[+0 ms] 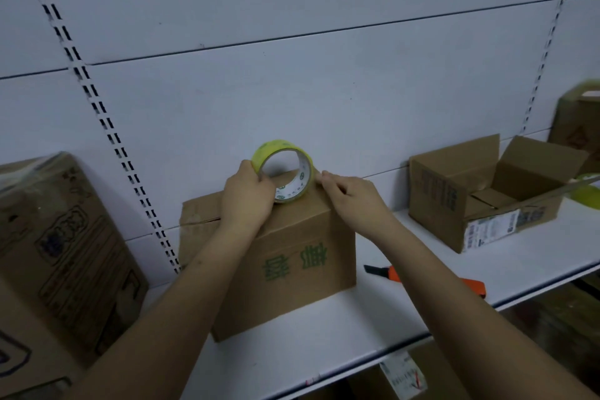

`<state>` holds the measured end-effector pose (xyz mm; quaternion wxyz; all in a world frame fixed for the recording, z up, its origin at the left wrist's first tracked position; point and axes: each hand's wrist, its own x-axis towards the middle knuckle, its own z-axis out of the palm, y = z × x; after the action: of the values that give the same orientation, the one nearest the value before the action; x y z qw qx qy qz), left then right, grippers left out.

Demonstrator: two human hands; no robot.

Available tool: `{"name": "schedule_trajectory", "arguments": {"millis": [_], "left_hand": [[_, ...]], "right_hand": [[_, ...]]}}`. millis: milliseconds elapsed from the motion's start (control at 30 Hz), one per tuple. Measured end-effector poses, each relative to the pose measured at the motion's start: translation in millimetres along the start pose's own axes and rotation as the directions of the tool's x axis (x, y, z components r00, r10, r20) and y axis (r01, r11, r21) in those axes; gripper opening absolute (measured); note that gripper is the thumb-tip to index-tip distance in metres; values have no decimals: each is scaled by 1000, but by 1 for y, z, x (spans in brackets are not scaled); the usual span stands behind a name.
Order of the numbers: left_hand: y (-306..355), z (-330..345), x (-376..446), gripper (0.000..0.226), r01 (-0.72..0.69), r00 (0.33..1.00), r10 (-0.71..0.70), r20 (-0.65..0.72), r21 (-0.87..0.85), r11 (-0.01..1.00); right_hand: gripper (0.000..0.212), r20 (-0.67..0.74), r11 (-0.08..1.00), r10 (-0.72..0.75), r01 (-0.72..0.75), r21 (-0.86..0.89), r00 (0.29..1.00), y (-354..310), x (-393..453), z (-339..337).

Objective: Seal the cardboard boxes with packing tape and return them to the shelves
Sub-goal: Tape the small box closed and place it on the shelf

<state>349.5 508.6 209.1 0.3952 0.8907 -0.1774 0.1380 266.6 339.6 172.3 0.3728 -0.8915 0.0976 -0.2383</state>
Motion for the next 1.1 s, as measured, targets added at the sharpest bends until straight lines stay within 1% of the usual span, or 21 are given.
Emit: {"name": "schedule_trajectory", "arguments": {"millis": [100,200,267,300,367,433,467,500,533,600,667,733,833,967,1100], "left_hand": [[21,12,1,19,-21,998,18,63,34,999],[36,13,10,21,-28,986,19,165,51,998],[34,4,20,14,-45,978,36,205,40,998],[29,-3,24,11,-71,977,57,204,60,996],[13,-23,26,9,-123,984,107,141,109,986],[-12,-54,20,27,-153,988,152,18,115,981],[-27,-74,15,38,-168,982,178,-65,135,977],[-44,-95,10,49,-192,965,220,-142,192,963],[-60,-115,5,58,-215,946,269,-182,267,939],[-87,-139,-6,68,-240,935,315,-161,364,900],[-105,-141,-14,71,-243,946,305,-112,379,893],[-117,-135,-18,71,-240,948,298,-115,361,901],[-135,-128,-21,69,-217,954,274,-119,354,910],[-149,-113,-35,69,-208,960,255,-114,319,925],[-161,-100,-48,70,-189,961,233,-147,261,947]], "right_hand": [[49,31,994,-20,24,-111,999,17,-3,-15],[52,59,967,13,3,-255,998,26,0,-32],[50,119,916,39,12,-402,992,25,2,-38],[48,126,894,53,9,-448,991,22,3,-38],[47,131,869,50,22,-494,990,17,3,-38],[49,112,855,81,-11,-518,990,14,1,-41],[49,101,836,93,-23,-548,990,13,0,-41],[48,102,818,103,-26,-575,989,14,1,-43],[45,104,801,112,-27,-599,988,16,3,-46],[50,102,801,128,-42,-598,987,15,10,-48],[56,119,790,127,-28,-612,985,11,15,-43],[60,125,777,106,-4,-629,986,5,13,-38],[63,109,787,118,-26,-616,987,3,5,-34],[59,135,788,148,-35,-614,980,-3,4,-35],[58,136,768,159,-35,-640,978,-5,5,-35]]}}
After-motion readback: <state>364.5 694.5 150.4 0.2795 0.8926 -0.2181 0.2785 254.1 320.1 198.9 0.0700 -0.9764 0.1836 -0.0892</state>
